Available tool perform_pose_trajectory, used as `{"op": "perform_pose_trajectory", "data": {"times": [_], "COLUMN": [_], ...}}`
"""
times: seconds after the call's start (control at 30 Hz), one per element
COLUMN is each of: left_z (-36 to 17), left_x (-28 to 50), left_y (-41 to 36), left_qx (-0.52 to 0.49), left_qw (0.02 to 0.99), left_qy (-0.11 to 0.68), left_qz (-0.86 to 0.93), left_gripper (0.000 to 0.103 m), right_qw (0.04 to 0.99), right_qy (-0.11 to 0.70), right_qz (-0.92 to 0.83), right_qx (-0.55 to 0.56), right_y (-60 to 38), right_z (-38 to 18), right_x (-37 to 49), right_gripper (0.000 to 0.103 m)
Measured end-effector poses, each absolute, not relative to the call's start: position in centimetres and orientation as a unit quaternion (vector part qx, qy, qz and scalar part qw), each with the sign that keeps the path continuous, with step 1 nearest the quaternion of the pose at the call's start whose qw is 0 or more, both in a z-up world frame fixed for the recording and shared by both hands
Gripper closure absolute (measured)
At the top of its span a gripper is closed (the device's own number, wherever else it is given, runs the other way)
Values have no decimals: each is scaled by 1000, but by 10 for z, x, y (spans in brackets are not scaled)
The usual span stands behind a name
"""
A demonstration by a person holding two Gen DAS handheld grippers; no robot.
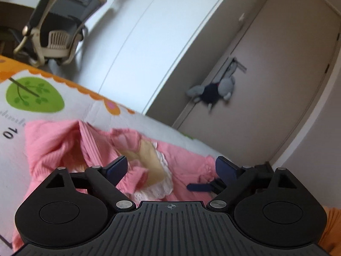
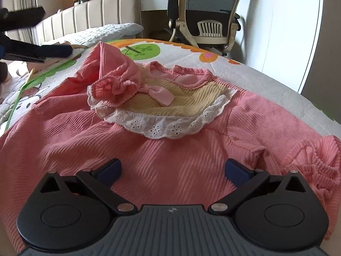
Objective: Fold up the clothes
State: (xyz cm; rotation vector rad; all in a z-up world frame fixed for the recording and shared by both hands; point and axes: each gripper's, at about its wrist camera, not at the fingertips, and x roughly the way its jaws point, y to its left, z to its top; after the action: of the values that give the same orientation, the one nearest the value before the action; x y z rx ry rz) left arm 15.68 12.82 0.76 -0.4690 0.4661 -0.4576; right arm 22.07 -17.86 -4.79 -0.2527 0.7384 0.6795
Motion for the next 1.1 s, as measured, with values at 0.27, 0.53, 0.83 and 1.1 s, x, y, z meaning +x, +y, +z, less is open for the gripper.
{"op": "perform_pose_trajectory", "data": {"times": [0.27, 0.53, 0.83, 1.1], "left_z": [-11, -25, -20, -23], "left_x": [163, 174, 171, 171], "left_y": [160, 189, 218, 250], "left_qx": [-244, -285, -305, -324], "left_qw": [936, 921, 920, 914], "left_qy": [236, 261, 244, 237], "left_qz": [-95, -59, -25, 55], "left_gripper": [7, 5, 4, 3], "right_qw": [854, 881, 870, 866], "right_qy": [412, 325, 341, 328], "right_qz": [286, 288, 301, 345], "right_qx": [-138, -185, -190, -155], "right_y": [-160, -125, -98, -89], "right_z": [-39, 21, 18, 46], "right_x": [228, 198, 205, 189], "right_gripper": [0, 0, 45, 26]}}
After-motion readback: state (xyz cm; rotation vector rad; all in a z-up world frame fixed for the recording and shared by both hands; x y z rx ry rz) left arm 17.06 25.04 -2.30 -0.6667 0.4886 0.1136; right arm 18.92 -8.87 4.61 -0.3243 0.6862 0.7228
